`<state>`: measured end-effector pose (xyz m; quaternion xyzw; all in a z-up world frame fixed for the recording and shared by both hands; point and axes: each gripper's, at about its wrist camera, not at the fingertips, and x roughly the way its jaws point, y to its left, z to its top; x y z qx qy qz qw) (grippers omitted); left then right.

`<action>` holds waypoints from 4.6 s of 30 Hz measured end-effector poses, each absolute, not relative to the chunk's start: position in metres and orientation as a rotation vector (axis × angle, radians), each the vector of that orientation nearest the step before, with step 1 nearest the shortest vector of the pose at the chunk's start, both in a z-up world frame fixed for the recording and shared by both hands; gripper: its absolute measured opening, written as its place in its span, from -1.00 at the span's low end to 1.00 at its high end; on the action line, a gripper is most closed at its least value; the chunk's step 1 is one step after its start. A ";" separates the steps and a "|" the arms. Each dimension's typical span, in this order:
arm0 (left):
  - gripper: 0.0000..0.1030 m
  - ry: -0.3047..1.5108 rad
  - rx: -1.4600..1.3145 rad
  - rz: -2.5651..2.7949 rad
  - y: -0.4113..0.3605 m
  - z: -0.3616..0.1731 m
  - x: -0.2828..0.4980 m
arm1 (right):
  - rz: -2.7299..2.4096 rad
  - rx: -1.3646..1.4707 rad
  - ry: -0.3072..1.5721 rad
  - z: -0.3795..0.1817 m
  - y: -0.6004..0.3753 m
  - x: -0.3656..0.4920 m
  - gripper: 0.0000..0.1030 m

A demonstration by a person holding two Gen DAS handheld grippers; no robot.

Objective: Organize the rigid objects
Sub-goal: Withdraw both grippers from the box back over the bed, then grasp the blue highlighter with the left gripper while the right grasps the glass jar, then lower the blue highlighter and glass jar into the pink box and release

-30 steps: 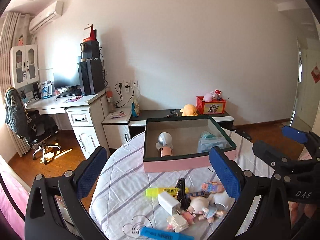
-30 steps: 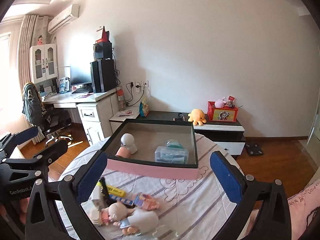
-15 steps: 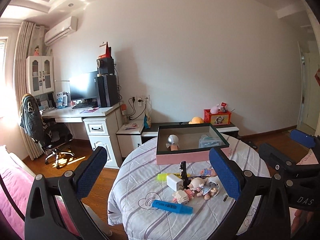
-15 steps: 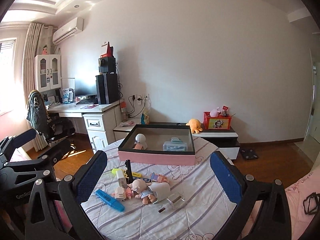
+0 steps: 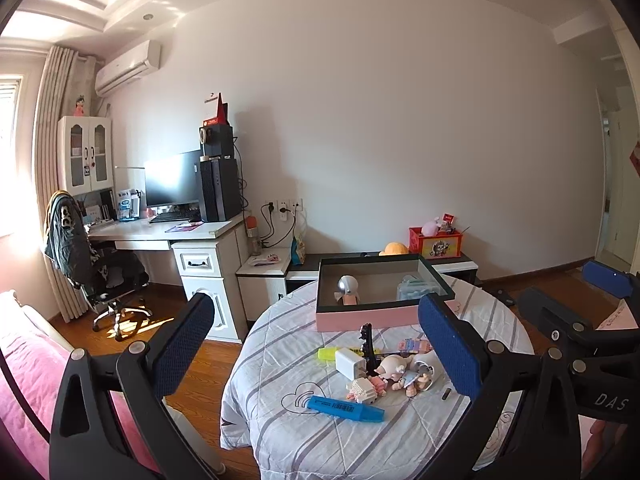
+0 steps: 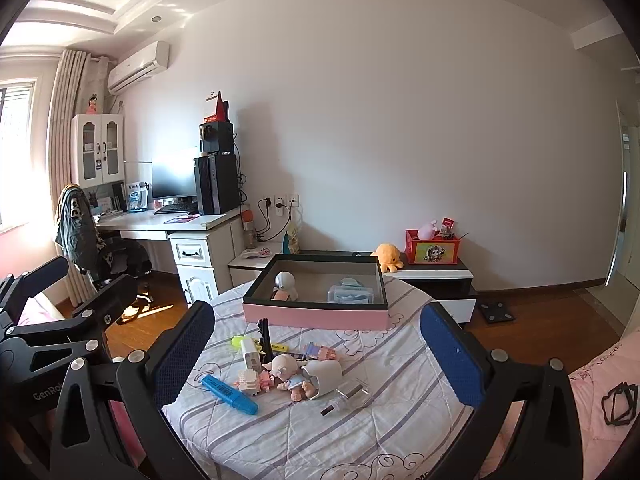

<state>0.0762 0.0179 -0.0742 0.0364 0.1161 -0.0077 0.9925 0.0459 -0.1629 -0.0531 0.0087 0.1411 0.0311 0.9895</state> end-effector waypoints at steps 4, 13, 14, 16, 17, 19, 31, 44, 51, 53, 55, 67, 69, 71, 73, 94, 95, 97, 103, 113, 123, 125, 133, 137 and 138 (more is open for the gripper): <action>1.00 0.247 0.066 -0.022 0.015 -0.076 0.082 | 0.057 0.015 0.294 -0.056 -0.163 0.050 1.00; 1.00 0.317 0.065 -0.049 0.005 -0.096 0.113 | 0.051 0.022 0.354 -0.072 -0.167 0.068 1.00; 1.00 0.331 0.064 -0.054 0.006 -0.101 0.117 | 0.053 0.023 0.365 -0.076 -0.168 0.072 1.00; 1.00 0.368 0.066 -0.063 0.005 -0.112 0.127 | 0.055 0.023 0.391 -0.084 -0.169 0.080 1.00; 1.00 0.384 0.068 -0.065 0.005 -0.118 0.132 | 0.055 0.023 0.406 -0.089 -0.170 0.084 1.00; 1.00 0.419 0.075 -0.063 0.004 -0.132 0.141 | 0.061 0.026 0.440 -0.102 -0.172 0.094 1.00; 1.00 0.660 0.082 -0.095 0.008 -0.215 0.194 | 0.081 0.048 0.697 -0.197 -0.180 0.150 1.00; 1.00 0.762 0.070 -0.130 0.013 -0.250 0.217 | 0.083 0.063 0.819 -0.247 -0.200 0.202 1.00; 1.00 0.796 0.028 -0.166 0.011 -0.261 0.226 | 0.121 -0.017 0.813 -0.249 -0.197 0.218 1.00; 1.00 0.801 0.040 -0.187 0.008 -0.262 0.227 | 0.137 -0.020 0.806 -0.250 -0.199 0.218 1.00; 1.00 0.800 0.047 -0.207 0.004 -0.261 0.225 | 0.147 -0.023 0.813 -0.249 -0.199 0.220 1.00; 0.52 0.793 0.078 -0.175 0.007 -0.271 0.234 | 0.172 -0.005 0.791 -0.249 -0.204 0.221 0.95; 0.32 0.793 0.066 -0.192 0.007 -0.269 0.234 | 0.164 -0.004 0.784 -0.249 -0.206 0.220 0.83; 0.17 0.789 0.075 -0.203 0.006 -0.268 0.235 | 0.157 0.000 0.778 -0.249 -0.207 0.218 0.67; 0.02 0.784 0.075 -0.214 0.005 -0.267 0.234 | 0.151 0.002 0.774 -0.247 -0.208 0.217 0.44; 0.21 0.811 -0.047 -0.087 0.037 -0.267 0.247 | 0.149 0.040 0.774 -0.245 -0.218 0.208 0.20; 0.16 0.816 -0.028 -0.080 0.034 -0.269 0.251 | 0.147 0.041 0.771 -0.245 -0.218 0.208 0.20; -0.26 0.791 0.027 -0.079 0.027 -0.270 0.254 | 0.147 0.039 0.768 -0.245 -0.218 0.209 0.20; -0.48 0.762 0.048 -0.103 0.025 -0.265 0.252 | 0.158 0.056 0.753 -0.243 -0.220 0.209 0.20; -0.48 0.665 0.044 -0.159 0.021 -0.221 0.247 | 0.154 0.041 0.689 -0.214 -0.220 0.209 0.20; -0.48 0.601 0.088 -0.272 -0.011 -0.175 0.298 | 0.175 -0.009 0.580 -0.156 -0.219 0.249 0.20; -0.48 0.601 0.104 -0.291 -0.022 -0.167 0.319 | 0.176 -0.023 0.569 -0.148 -0.216 0.266 0.20; -0.48 0.716 0.099 -0.355 -0.054 -0.165 0.427 | 0.195 -0.084 0.596 -0.133 -0.203 0.360 0.20; -0.48 0.787 0.115 -0.340 -0.068 -0.178 0.476 | 0.162 -0.126 0.632 -0.139 -0.202 0.409 0.21; -0.48 0.803 0.116 -0.344 -0.070 -0.182 0.486 | 0.144 -0.134 0.650 -0.142 -0.204 0.420 0.21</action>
